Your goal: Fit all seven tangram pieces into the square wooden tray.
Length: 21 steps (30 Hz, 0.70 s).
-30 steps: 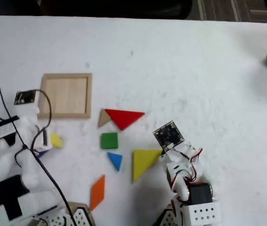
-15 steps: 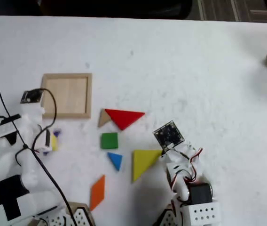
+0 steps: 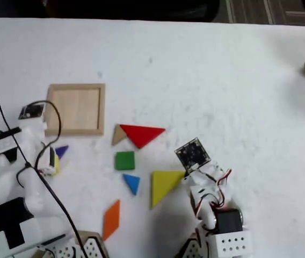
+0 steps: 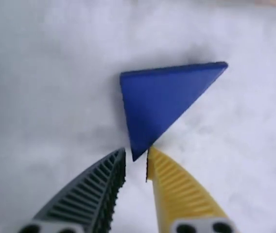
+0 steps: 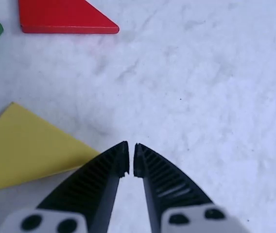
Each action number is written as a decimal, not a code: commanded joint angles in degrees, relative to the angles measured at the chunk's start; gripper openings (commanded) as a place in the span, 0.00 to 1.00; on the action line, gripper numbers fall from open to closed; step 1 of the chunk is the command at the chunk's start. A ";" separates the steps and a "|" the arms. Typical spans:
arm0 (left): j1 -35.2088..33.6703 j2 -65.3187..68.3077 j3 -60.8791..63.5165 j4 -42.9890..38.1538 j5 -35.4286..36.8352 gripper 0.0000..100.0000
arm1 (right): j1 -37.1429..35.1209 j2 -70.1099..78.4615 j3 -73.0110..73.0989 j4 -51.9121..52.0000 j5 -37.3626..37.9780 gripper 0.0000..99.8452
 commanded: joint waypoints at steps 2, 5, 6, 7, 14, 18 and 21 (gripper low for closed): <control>0.57 -0.13 -7.12 5.10 5.01 0.10 | 0.48 -0.66 0.53 -0.66 0.79 0.02; 0.57 -0.13 -9.41 7.38 6.15 0.10 | 0.57 -0.66 0.53 -0.66 0.79 0.02; 1.01 -0.13 -10.02 7.82 6.33 0.10 | 0.57 -0.66 0.53 -0.66 0.79 0.02; 1.54 -0.13 -10.46 8.26 6.59 0.10 | 0.57 -0.66 0.53 -0.66 0.79 0.02; 7.69 -0.13 -10.90 8.44 10.02 0.10 | 0.57 -0.66 0.53 -0.57 0.79 0.02; 10.15 -0.13 -13.01 8.53 10.99 0.10 | 0.57 -0.66 0.53 -0.48 0.79 0.02; 10.15 -0.13 -15.30 8.35 10.02 0.15 | 0.57 -0.66 0.53 -0.48 0.79 0.02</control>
